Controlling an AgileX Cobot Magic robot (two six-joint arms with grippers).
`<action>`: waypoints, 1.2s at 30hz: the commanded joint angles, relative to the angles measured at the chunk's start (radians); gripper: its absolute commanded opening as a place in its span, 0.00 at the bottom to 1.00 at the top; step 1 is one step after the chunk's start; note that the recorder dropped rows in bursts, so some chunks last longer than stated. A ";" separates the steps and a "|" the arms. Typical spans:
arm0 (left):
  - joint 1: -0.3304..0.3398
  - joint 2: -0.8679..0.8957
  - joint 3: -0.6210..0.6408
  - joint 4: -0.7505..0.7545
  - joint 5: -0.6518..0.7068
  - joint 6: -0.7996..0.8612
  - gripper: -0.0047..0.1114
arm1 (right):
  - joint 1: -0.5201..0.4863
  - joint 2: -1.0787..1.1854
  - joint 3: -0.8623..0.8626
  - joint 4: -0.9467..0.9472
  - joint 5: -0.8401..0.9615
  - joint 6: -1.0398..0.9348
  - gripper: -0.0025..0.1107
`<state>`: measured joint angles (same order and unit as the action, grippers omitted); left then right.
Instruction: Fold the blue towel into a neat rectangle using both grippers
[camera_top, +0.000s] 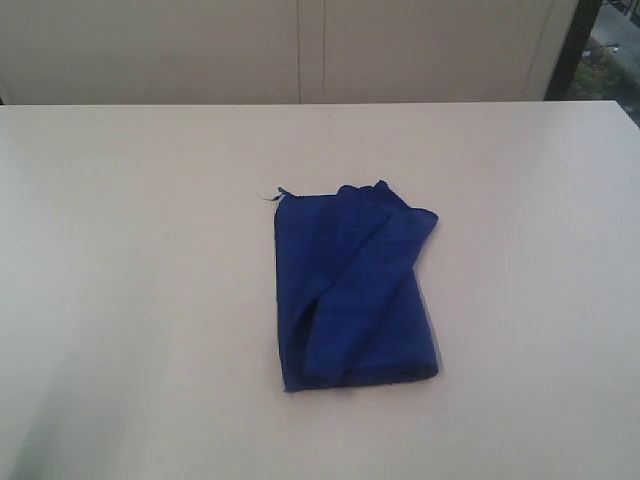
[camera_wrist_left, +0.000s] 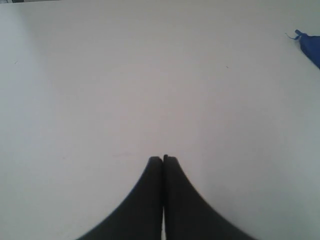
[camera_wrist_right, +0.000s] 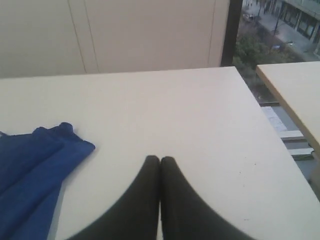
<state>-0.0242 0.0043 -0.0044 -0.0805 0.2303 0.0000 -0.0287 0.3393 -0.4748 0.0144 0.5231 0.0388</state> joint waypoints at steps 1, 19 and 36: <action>0.001 -0.004 0.004 0.002 0.003 0.008 0.04 | -0.002 0.163 -0.076 -0.007 -0.048 -0.039 0.02; 0.001 -0.004 0.004 0.002 0.003 0.008 0.04 | 0.033 0.915 -0.300 0.675 0.021 -0.363 0.02; 0.001 -0.004 0.004 0.002 0.003 0.008 0.04 | 0.291 1.578 -0.749 0.757 -0.193 -0.368 0.08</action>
<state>-0.0242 0.0043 -0.0044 -0.0805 0.2303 0.0000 0.2597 1.8482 -1.1803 0.7583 0.3888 -0.3239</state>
